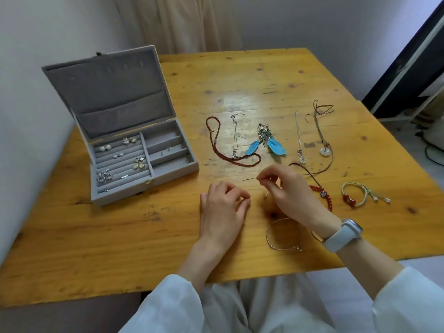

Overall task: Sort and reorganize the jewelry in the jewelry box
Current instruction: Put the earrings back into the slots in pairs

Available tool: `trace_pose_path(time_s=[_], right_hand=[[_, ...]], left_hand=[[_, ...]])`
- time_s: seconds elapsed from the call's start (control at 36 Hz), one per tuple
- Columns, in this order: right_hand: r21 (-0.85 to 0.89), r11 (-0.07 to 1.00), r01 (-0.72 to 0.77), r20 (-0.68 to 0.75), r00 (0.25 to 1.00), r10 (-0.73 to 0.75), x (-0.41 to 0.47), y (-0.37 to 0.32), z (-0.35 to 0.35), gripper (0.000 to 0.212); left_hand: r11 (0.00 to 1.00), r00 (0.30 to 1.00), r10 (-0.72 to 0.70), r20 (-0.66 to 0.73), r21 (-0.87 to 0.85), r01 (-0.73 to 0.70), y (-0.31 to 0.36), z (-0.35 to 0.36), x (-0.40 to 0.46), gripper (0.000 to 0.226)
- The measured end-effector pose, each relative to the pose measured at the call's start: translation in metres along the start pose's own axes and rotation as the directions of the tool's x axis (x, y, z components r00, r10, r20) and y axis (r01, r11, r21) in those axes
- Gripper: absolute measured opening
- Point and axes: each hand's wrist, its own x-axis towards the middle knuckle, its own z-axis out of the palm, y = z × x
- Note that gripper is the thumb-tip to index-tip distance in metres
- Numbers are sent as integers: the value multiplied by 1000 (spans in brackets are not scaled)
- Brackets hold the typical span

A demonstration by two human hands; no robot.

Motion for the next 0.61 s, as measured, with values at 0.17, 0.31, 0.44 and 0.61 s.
trace_pose_path(time_s=[0.17, 0.31, 0.44, 0.61], right_hand=[[150, 988, -36, -21, 999, 40, 6, -11, 3, 11], [266, 964, -34, -3, 999, 36, 16, -29, 14, 13], [296, 955, -18, 54, 999, 2, 25, -46, 31, 12], [284, 959, -22, 96, 995, -6, 30, -55, 47, 12]], left_hand=[[993, 1000, 19, 16, -117, -17, -6, -14, 0, 8], [958, 986, -145, -84, -261, 119, -30, -64, 5, 15], [949, 957, -282, -73, -170, 267, -76, -119, 16, 11], [899, 897, -438, 52, 47, 436, -118, -154, 34, 17]])
